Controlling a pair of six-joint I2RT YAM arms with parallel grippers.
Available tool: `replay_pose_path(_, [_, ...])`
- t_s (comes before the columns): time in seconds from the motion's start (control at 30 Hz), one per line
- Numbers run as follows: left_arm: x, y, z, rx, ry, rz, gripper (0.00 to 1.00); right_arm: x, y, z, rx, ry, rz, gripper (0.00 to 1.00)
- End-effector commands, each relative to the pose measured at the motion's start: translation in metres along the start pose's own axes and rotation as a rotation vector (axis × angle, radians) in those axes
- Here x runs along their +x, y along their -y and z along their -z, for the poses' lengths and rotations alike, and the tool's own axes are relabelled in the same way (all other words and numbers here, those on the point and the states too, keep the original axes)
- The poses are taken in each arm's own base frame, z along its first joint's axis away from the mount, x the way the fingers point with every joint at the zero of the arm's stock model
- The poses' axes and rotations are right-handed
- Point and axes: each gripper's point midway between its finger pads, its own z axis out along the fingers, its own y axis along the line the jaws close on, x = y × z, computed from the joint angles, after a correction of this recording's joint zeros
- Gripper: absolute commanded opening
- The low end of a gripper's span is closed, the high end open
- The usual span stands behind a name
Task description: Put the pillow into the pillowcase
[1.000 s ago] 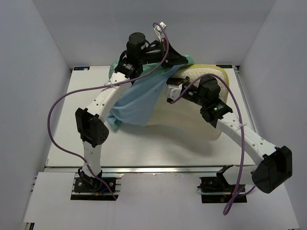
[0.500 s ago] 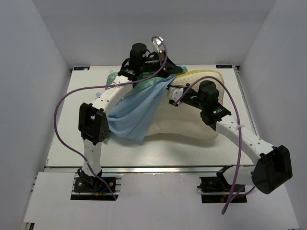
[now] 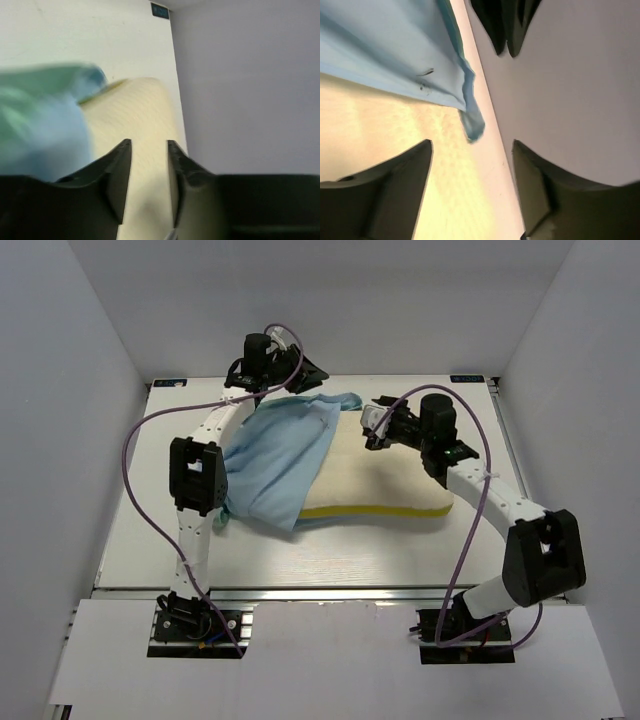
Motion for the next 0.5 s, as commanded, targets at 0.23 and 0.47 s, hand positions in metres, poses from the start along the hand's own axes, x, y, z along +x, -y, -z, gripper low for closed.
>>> replay_pose_path(0.23, [-0.067, 0.062, 0.051, -0.067, 0.212, -0.252, 0.79, -0.074, -0.012, 0.081, -0.213, 0.085, -0.136, 0.82])
replay_pose_path(0.47, [0.013, 0.176, 0.136, -0.062, 0.243, -0.694, 0.80, -0.067, -0.104, 0.120, -0.474, 0.077, -0.164, 0.89])
